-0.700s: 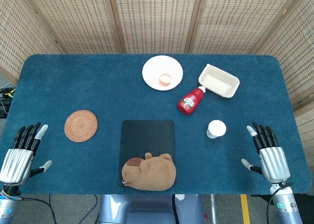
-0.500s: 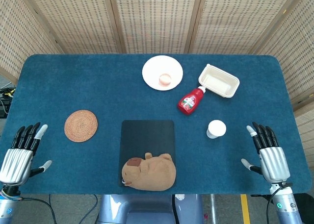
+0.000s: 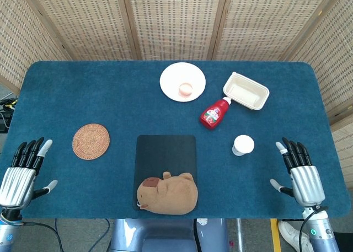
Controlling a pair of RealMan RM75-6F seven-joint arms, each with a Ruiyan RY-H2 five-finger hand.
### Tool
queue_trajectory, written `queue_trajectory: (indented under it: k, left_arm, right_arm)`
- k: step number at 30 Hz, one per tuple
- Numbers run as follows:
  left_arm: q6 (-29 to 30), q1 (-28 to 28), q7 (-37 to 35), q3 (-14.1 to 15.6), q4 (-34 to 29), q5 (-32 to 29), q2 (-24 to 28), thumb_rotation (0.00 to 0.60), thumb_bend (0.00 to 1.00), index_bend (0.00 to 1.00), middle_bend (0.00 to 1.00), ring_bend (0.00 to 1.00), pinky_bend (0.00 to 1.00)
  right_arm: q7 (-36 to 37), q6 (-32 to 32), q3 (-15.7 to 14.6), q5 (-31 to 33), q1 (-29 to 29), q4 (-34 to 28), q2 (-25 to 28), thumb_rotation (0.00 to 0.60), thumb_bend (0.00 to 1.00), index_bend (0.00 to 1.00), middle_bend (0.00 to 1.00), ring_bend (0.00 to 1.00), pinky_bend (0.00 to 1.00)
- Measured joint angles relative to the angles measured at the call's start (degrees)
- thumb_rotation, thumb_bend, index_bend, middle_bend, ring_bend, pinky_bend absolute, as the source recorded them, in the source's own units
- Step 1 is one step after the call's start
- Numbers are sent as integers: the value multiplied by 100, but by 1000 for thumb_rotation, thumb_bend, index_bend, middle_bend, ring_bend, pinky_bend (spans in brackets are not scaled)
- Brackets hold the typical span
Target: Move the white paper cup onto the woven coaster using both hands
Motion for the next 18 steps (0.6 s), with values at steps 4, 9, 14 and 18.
queue_trajectory:
  k: [4, 9, 14, 18]
  left_arm:
    - [-15, -4, 25, 6, -5, 3, -6, 600, 162, 0, 0, 0, 0]
    - [20, 17, 41, 17, -19, 21, -2, 600, 161, 0, 0, 0, 0]
    - [5, 15, 48, 17, -20, 11, -3, 600, 161, 0, 0, 0, 0]
    - [-28, 4, 66, 11, -24, -12, -7, 600, 161, 0, 0, 0, 0]
  right_arm:
    - [-5, -4, -9, -26, 6, 5, -4, 600, 50, 0, 0, 0, 0]
    - [-2, -3, -25, -52, 6, -3, 0, 600, 50, 0, 0, 0, 0]
    - [39, -2, -19, -106, 36, -37, 20, 600, 50, 10, 0, 0, 0]
    - [45, -41, 14, -129, 96, -111, 29, 600, 50, 67, 0, 0, 0]
